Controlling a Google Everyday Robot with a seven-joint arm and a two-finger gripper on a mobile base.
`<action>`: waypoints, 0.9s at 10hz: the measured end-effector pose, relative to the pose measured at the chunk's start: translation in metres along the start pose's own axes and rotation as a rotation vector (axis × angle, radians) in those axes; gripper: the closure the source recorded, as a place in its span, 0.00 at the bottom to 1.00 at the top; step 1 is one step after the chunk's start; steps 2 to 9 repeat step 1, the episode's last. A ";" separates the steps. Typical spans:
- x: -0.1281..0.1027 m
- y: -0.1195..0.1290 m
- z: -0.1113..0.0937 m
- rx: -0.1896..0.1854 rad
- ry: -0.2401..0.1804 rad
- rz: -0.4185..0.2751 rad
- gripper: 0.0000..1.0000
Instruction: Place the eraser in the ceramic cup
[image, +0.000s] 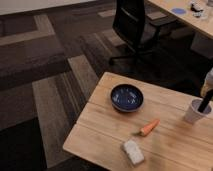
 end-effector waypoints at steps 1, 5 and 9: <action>0.000 0.000 0.000 0.000 0.000 0.000 0.20; 0.000 0.000 0.000 0.000 0.000 0.000 0.20; 0.000 0.000 0.000 0.000 0.000 0.000 0.20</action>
